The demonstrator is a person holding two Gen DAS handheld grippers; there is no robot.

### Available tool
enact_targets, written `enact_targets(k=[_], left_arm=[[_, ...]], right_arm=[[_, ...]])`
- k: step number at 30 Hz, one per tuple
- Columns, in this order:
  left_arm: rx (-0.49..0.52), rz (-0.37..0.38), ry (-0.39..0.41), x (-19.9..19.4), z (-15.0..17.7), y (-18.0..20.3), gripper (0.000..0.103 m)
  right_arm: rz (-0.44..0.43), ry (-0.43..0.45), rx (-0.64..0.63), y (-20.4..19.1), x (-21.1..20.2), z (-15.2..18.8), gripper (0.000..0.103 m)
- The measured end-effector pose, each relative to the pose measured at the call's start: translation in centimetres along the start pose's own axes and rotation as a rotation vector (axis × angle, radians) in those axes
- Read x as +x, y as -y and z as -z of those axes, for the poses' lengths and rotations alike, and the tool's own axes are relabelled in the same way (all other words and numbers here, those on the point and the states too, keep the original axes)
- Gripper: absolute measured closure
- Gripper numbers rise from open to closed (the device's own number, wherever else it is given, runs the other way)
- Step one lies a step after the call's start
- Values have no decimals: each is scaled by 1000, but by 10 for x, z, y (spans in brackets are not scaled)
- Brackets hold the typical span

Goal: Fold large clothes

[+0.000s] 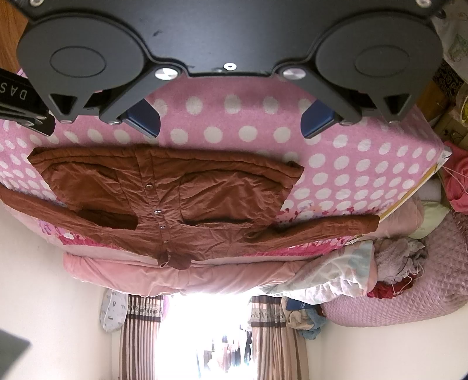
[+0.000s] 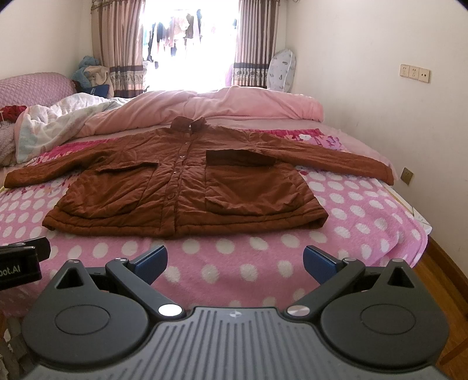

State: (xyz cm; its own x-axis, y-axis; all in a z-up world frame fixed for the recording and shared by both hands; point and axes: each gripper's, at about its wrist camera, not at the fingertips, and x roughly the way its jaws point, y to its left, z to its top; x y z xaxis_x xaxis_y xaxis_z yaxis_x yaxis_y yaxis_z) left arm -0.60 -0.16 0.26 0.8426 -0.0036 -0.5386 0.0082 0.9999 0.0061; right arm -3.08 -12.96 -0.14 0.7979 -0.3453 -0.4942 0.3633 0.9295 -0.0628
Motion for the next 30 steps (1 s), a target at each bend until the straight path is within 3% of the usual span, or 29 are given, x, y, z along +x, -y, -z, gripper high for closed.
enact_targets(k=[14, 21, 30], left_arm=[[-2, -6, -9, 7, 1, -1, 0], [0, -31, -40, 34, -9, -2, 0], [15, -62, -84, 84, -32, -4, 0]], right_arm=[[-1, -3, 3, -3, 2, 3, 0], [7, -22, 20, -2, 20, -2, 0], [31, -35, 21, -3, 62, -34, 0]])
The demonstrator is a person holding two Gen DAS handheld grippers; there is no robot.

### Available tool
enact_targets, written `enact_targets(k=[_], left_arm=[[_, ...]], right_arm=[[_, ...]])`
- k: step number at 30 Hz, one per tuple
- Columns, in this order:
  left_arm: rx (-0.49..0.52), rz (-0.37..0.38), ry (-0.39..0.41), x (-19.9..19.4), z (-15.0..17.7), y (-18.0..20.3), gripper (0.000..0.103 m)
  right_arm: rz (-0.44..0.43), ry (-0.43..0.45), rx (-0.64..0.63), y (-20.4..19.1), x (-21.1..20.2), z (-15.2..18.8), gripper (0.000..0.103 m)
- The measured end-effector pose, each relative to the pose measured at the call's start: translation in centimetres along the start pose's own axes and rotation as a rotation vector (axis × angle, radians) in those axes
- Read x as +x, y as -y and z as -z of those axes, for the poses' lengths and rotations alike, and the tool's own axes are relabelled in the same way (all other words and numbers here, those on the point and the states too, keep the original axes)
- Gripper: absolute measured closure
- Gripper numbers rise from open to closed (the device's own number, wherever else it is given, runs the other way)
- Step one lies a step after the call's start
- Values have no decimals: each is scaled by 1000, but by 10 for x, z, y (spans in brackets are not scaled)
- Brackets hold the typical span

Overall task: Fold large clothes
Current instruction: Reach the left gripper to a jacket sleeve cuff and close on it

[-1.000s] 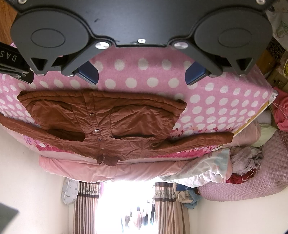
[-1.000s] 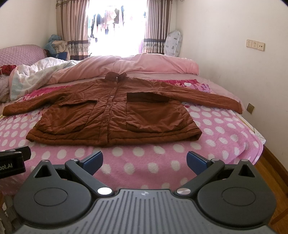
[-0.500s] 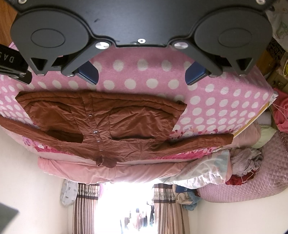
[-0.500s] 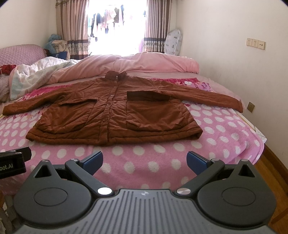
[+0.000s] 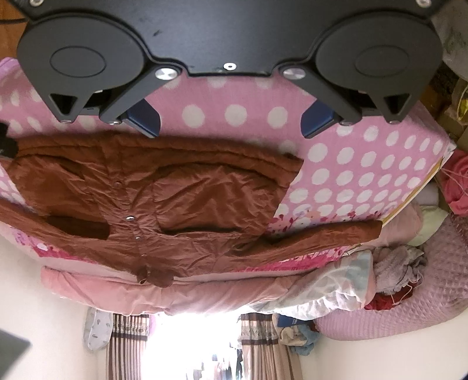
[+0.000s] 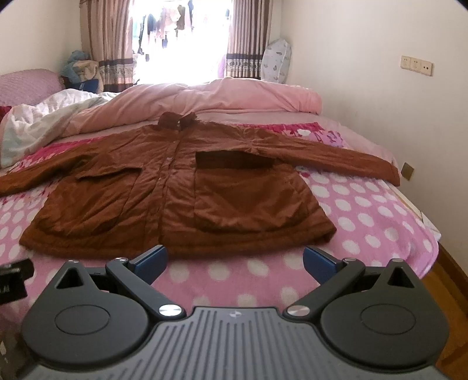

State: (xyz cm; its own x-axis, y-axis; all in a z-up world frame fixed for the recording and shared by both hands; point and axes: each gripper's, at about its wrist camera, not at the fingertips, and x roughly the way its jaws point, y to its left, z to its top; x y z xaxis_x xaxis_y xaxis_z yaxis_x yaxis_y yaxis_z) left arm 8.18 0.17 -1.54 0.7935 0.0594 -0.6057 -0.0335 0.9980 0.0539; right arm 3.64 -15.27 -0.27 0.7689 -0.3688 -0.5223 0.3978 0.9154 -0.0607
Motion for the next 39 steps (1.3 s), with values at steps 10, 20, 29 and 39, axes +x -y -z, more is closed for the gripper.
enact_targets(k=[10, 20, 29, 39], left_arm=[[-87, -55, 5, 98, -78, -61, 0], [-551, -47, 70, 216, -135, -238, 0], [-855, -44, 118, 303, -143, -335, 17], [-1004, -122, 139, 345, -140, -370, 34]], right_arm=[[26, 51, 16, 1, 79, -67, 0], [-66, 72, 42, -14, 164, -127, 0], [-67, 17, 26, -37, 230, -151, 0], [-50, -49, 3, -50, 271, -152, 0]])
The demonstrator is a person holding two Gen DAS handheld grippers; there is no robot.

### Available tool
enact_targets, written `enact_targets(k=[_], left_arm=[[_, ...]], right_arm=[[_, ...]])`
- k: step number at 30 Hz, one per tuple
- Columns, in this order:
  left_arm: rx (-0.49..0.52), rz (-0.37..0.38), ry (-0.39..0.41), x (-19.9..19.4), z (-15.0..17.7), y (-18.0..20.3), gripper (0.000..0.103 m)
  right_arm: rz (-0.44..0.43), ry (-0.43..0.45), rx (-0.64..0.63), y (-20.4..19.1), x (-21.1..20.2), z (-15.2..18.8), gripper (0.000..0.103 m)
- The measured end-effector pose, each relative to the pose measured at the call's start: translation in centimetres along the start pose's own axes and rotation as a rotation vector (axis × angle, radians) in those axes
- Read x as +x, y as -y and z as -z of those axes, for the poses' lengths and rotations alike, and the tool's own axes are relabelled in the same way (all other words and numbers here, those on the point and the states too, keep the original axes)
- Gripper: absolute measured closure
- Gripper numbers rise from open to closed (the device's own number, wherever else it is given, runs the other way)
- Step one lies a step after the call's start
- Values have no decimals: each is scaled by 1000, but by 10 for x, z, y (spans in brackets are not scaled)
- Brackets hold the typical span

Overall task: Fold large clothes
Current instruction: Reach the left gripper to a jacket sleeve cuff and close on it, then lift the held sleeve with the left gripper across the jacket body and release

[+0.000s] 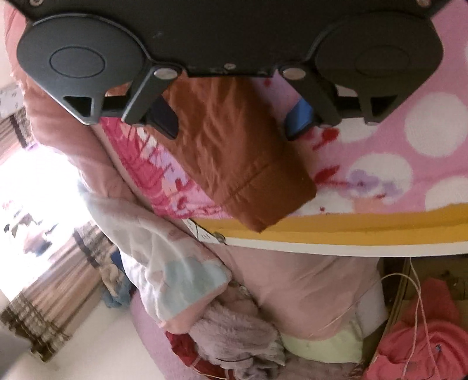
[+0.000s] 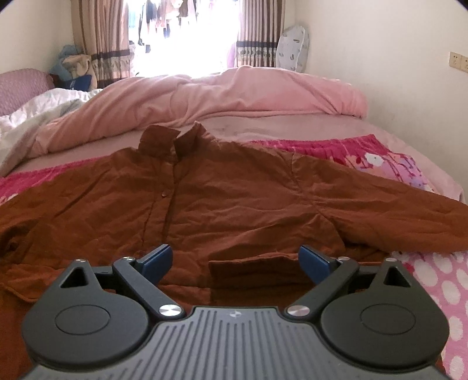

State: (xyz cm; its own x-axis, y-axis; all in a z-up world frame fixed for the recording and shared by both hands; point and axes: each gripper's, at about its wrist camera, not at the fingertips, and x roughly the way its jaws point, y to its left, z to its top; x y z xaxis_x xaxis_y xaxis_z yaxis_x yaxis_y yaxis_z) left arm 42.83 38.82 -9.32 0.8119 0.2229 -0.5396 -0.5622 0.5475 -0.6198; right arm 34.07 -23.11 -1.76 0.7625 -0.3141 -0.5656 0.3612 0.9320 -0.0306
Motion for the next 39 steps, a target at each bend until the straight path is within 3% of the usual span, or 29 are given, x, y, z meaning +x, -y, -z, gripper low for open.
enact_targets(k=[2, 5, 6, 8, 14, 20, 25, 27, 28, 29, 30, 32, 34, 37, 39], left_arm=[[-30, -12, 0, 9, -5, 0, 53], [-31, -29, -1, 17, -11, 0, 72], [-24, -34, -2, 18, -11, 1, 74], [-27, -14, -2, 15, -10, 5, 91], [27, 131, 13, -19, -10, 51, 94], [182, 450, -25, -76, 32, 171, 94], [333, 744, -195, -112, 126, 282, 94], [374, 826, -287, -119, 173, 315, 90], [402, 845, -323, -120, 195, 327, 67], [442, 859, -369, -121, 217, 337, 21], [483, 852, -420, -119, 240, 346, 14], [531, 824, -457, -117, 262, 348, 16], [554, 786, -436, -112, 259, 335, 16], [526, 711, -360, -104, 227, 300, 16], [502, 625, -308, -94, 200, 272, 16]], right_arm=[[6, -2, 1, 1, 5, 0, 0], [16, -14, 3, 2, 13, 1, 0], [18, -20, 5, 3, 16, 2, 0], [23, -34, 11, 6, 21, 3, 0], [21, -61, 39, 16, 26, 6, 0], [-3, -44, 63, 29, 14, 7, 0], [-33, -17, 107, 46, -2, 7, 0], [-40, -5, 117, 53, -8, 7, 0], [-40, -1, 118, 57, -10, 7, 0], [-42, 0, 119, 60, -12, 7, 0], [-44, 1, 121, 63, -12, 7, 0], [-55, 3, 135, 69, -12, 6, 0], [-96, -1, 158, 74, -8, 3, 0], [-218, -16, 199, 78, 6, -1, 0], [-315, -55, 244, 77, 27, -6, 7]])
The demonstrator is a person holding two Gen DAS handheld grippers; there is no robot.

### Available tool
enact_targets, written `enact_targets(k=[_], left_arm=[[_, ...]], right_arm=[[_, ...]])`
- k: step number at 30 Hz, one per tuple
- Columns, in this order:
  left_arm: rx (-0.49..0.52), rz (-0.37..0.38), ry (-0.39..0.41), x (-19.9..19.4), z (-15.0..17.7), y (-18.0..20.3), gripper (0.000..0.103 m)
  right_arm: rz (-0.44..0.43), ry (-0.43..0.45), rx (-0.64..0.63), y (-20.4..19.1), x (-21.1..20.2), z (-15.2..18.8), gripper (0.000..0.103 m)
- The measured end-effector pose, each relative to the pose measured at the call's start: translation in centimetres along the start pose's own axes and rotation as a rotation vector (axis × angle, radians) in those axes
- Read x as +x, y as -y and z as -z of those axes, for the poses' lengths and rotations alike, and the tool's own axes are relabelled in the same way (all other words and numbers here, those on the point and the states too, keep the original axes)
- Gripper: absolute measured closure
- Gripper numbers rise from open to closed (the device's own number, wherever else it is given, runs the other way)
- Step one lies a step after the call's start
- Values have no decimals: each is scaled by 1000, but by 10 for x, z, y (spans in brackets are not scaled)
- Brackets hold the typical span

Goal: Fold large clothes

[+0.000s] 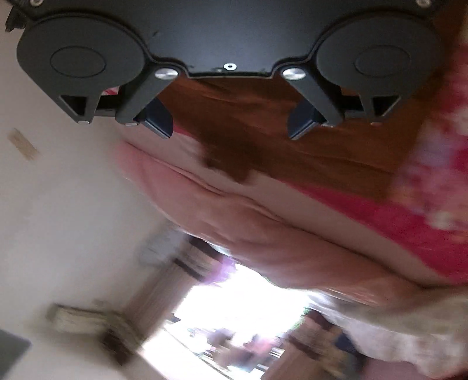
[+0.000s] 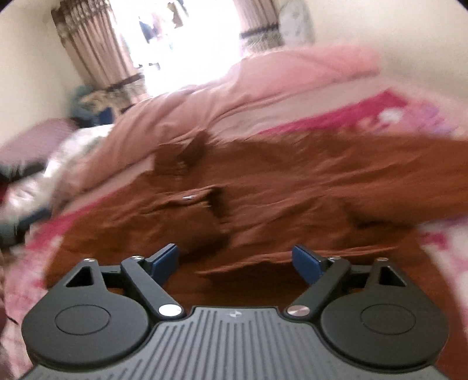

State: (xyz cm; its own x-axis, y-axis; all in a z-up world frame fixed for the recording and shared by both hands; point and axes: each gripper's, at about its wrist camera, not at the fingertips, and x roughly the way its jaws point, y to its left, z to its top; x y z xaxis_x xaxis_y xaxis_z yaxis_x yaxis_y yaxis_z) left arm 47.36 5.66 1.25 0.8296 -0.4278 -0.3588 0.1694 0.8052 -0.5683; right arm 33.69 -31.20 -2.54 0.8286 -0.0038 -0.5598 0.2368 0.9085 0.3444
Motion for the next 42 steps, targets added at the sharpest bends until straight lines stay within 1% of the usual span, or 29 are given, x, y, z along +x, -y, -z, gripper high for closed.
enact_targets(k=[1, 3, 5, 7, 8, 9, 11, 12, 13, 15, 16, 17, 18, 20, 21, 22, 24, 25, 26, 27, 29, 30, 32, 34, 37, 38, 40, 42], left_arm=[[-16, -37, 10, -7, -3, -15, 16], [-56, -102, 21, -17, -5, -44, 16], [-80, -143, 17, -21, -5, -65, 16], [-84, -166, 1, -20, -4, -73, 16], [-87, -168, -3, -26, -2, -74, 16], [-88, -167, -9, -23, -4, -77, 16], [-82, -149, -15, -24, -2, -73, 16], [-75, -131, -15, -19, -3, -70, 16], [-64, -108, -15, -16, -4, -65, 16], [-35, -84, -20, -7, -1, -55, 16], [-21, -87, -34, 0, 2, -52, 16], [-12, -97, -55, 8, 5, -50, 16], [-9, -109, -84, 17, 9, -50, 16], [-12, -146, -144, 35, 16, -58, 16], [-7, -163, -172, 44, 20, -63, 16], [3, -166, -189, 50, 24, -67, 16], [29, -160, -191, 54, 28, -70, 16], [48, -164, -195, 52, 27, -66, 16], [62, -166, -197, 50, 25, -62, 17], [70, -160, -195, 47, 21, -57, 17], [76, -123, -175, 37, 13, -48, 17], [81, -109, -161, 36, 8, -46, 17], [108, -93, -132, 34, -2, -38, 16], [136, -91, -119, 37, -8, -32, 16], [156, -126, -143, 54, -8, -32, 16], [160, -135, -157, 60, -6, -34, 16], [169, -163, -190, 71, 0, -37, 16], [178, -198, -225, 85, 9, -46, 16]], right_arm=[[-24, -24, 24, 1, 11, -2, 9], [-60, -67, 78, 5, 39, -7, 20], [-57, -99, 127, 7, 65, -11, 22], [-57, -138, 184, 8, 90, -13, 29], [-65, -137, 200, 9, 96, -12, 37], [-87, -119, 198, 6, 100, -14, 61], [-113, -115, 182, -2, 101, -18, 93], [-113, -109, 174, -6, 95, -22, 94], [-122, -83, 160, -10, 84, -26, 95], [-142, -1, 119, -16, 58, -34, 95], [-141, 28, 112, -18, 48, -37, 95], [-133, 38, 103, -17, 44, -38, 95], [-119, 35, 96, -16, 45, -38, 95], [-59, 11, 75, -10, 57, -31, 94], [-16, -22, 76, -5, 68, -26, 94], [7, -54, 88, 2, 80, -21, 94], [6, -94, 121, 15, 92, -11, 92], [1, -96, 133, 19, 95, -7, 91], [-10, -84, 138, 21, 95, -5, 86], [-4, -75, 136, 21, 92, -6, 76], [32, -54, 132, 18, 83, -11, 67], [55, -26, 131, 15, 75, -15, 66], [47, 47, 101, 7, 59, -24, 66], [-2, 83, 50, -10, 51, -31, 65], [-49, 68, -23, -31, 58, -31, 65], [-48, 57, -45, -35, 64, -29, 65], [-20, 27, -64, -37, 79, -24, 65], [-1, -7, -46, -34, 96, -19, 65]])
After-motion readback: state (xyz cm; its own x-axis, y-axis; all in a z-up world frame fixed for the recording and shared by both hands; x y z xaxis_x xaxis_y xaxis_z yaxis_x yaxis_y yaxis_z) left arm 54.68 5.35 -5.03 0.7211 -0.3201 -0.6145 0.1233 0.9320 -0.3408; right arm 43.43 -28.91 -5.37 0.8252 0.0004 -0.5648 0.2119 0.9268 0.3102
